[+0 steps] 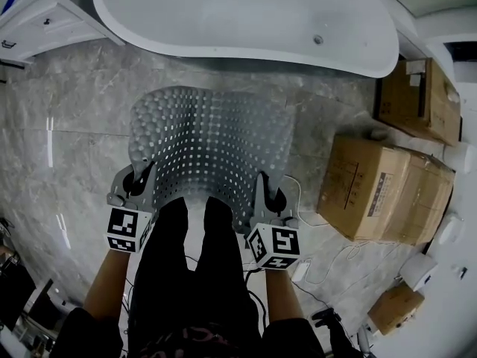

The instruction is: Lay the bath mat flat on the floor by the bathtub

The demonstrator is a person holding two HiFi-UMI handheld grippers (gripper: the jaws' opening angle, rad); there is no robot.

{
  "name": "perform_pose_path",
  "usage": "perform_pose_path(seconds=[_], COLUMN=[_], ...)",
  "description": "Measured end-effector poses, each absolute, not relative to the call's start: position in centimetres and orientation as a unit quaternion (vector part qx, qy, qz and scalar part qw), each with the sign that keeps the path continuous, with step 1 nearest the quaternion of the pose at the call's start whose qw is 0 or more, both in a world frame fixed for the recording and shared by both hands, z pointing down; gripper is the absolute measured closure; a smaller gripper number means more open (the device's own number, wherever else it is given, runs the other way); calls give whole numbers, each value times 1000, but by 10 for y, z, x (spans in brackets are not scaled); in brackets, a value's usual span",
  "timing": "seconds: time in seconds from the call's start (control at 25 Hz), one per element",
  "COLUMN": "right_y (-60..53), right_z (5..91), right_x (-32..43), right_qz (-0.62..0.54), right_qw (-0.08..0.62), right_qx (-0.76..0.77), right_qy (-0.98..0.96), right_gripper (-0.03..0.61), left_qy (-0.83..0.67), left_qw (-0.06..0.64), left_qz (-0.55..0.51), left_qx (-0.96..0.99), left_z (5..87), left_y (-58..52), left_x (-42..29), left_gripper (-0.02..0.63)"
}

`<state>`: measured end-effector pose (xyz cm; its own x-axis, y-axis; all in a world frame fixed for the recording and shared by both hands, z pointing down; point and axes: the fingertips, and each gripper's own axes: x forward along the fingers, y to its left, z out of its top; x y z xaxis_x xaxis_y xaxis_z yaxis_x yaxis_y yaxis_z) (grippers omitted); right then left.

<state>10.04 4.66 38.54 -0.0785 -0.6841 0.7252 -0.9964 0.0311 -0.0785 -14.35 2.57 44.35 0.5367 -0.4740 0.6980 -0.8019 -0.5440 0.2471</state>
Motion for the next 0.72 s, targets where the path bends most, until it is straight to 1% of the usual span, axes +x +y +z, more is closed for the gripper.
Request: perform_pose_path(seconds=[0.44,0.72], right_y=[40,38], right_z=[410,441], right_x=[89,86], right_qz=[307,317], right_qw=[256,263], right_qx=[626,612], right_qy=[-669,-675], right_gripper=[525,525], left_qy=[-396,-397], left_qw=[287,295], left_qz=[285,292], left_qx=[824,818], left_z=[466,492], left_y=[15,15], left_x=[-153,-153], left_gripper=[587,587])
